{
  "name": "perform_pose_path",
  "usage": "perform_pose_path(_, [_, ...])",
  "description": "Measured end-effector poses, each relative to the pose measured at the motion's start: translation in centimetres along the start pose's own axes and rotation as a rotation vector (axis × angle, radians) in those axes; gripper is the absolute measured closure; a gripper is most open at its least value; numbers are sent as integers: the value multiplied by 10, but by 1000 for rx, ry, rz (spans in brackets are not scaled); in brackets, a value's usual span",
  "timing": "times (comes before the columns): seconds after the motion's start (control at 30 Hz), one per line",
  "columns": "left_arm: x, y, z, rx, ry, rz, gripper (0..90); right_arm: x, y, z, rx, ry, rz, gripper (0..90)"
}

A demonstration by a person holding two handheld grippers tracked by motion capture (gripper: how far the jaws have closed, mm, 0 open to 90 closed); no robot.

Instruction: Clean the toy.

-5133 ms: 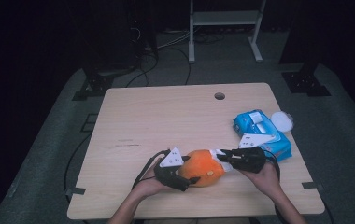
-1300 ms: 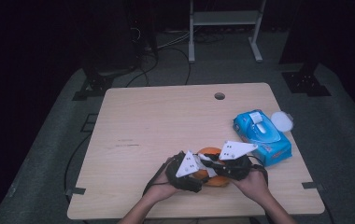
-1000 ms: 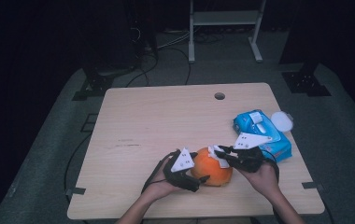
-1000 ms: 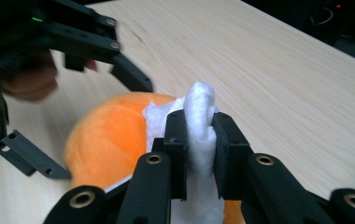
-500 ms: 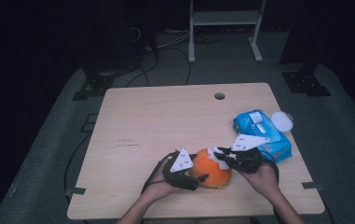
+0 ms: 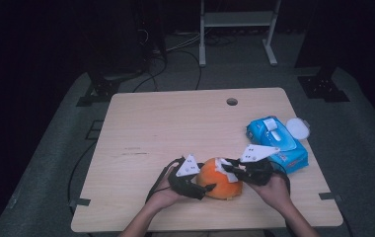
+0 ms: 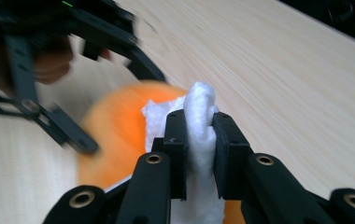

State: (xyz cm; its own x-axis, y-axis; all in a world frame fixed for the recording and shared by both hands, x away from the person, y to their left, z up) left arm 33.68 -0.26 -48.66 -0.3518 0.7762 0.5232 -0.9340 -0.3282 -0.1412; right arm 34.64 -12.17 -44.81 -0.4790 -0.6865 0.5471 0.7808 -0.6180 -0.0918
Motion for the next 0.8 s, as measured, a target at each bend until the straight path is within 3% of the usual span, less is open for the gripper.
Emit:
perform_pose_path(0.1, [-1,1,11,-31,39,13,146,2,8,-3,-60,10,17,765])
perform_pose_path(0.17, [-2,6,19,-42,68,5,108,1,-1,1,-56,24,50,765])
perform_pose_path(0.23, [-4,8,16,-72,37,7,121,-3,-16,5,-39,29,101,763])
perform_pose_path(0.27, [-3,7,13,-80,27,6,152,-6,-21,5,-11,21,98,763])
perform_pose_path(0.3, [-2,5,10,-62,24,5,180,-7,-23,5,15,12,83,764])
perform_pose_path(0.4, [3,-4,2,-17,15,5,227,-6,-15,2,13,2,64,764])
perform_pose_path(0.53, [6,-9,-4,27,27,-1,237,-1,7,-8,-50,4,38,764])
perform_pose_path(0.67, [5,-4,11,-23,74,7,122,0,4,-7,-57,14,34,764])
perform_pose_path(0.73, [2,2,14,-43,71,-5,119,-2,-8,-2,-42,30,69,764])
perform_pose_path(0.8, [2,3,10,-64,45,-4,187,-4,-18,2,-9,31,87,763])
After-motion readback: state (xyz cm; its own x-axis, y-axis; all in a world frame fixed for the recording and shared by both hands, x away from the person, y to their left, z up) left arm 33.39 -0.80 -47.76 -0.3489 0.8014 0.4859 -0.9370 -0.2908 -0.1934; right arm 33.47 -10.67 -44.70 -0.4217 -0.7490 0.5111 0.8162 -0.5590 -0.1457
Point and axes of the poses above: each handheld gripper's, and its own axes: x roughly backward along the jaws, z roughly out of its top, y roughly to its right, the point moved 9 cm from there along -x, roughly forward along the jaws, and after that the axes turned 10 degrees about -x, right-handed, at the moved point
